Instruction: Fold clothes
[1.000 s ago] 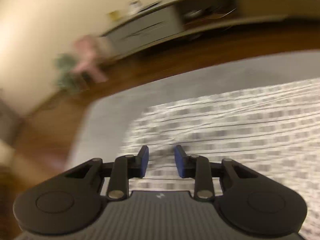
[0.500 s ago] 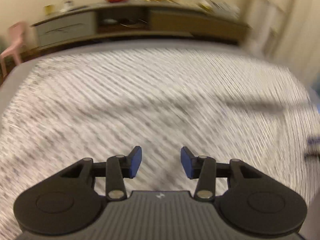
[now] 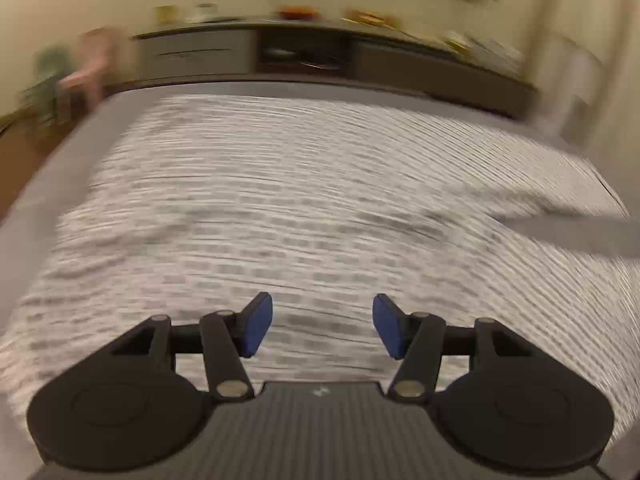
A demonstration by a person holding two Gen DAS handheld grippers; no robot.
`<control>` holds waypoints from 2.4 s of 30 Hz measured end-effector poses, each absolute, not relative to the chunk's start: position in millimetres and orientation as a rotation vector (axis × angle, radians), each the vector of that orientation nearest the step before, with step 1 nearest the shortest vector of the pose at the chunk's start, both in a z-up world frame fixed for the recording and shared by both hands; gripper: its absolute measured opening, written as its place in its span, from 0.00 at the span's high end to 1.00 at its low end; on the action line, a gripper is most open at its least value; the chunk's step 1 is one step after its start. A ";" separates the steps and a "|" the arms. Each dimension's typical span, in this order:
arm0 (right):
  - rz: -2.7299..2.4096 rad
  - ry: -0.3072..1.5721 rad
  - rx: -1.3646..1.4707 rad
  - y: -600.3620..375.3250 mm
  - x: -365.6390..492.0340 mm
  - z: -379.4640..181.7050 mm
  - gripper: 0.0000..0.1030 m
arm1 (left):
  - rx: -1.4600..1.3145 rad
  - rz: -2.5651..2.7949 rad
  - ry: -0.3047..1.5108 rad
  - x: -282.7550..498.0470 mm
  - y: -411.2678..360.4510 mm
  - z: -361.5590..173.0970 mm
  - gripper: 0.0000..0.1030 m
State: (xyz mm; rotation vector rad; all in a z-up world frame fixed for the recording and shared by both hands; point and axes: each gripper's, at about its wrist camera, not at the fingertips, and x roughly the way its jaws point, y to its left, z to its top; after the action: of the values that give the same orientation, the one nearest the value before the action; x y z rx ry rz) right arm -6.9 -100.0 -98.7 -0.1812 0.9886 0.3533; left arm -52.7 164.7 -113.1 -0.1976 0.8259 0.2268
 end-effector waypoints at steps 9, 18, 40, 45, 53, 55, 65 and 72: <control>0.110 1.053 -0.120 -170.9 50.7 -125.0 0.36 | -0.447 0.676 0.797 -102.2 339.1 -129.5 0.53; 0.084 0.978 -0.055 -167.3 83.3 -132.9 0.37 | -0.421 0.741 0.802 -95.9 354.7 -119.5 0.48; -0.127 0.894 -0.002 -227.4 89.7 -140.6 0.39 | -0.211 0.565 0.919 -71.7 301.9 -132.8 0.43; -0.037 0.848 0.115 -219.2 56.8 -117.0 0.48 | -0.356 0.403 0.890 -95.0 287.8 -112.7 0.44; 0.147 0.963 -0.081 -171.2 46.3 -132.9 0.35 | -0.280 0.485 0.962 -129.0 297.2 -131.3 0.44; 0.097 0.969 -0.076 -180.1 49.8 -134.5 0.31 | -0.269 0.536 0.978 -134.8 301.4 -129.1 0.45; 0.141 0.982 -0.073 -189.7 34.4 -135.5 0.31 | -0.292 0.522 1.010 -141.8 289.3 -123.9 0.36; 0.100 0.841 0.077 -226.5 57.7 -87.1 0.35 | -0.475 0.405 0.850 -104.4 278.7 -70.2 0.33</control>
State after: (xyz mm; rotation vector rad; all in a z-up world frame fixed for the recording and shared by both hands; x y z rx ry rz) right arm 57.7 -226.5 -87.1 0.0771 0.8415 0.0996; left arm -104.4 278.7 -70.2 -0.4751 0.8502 0.4048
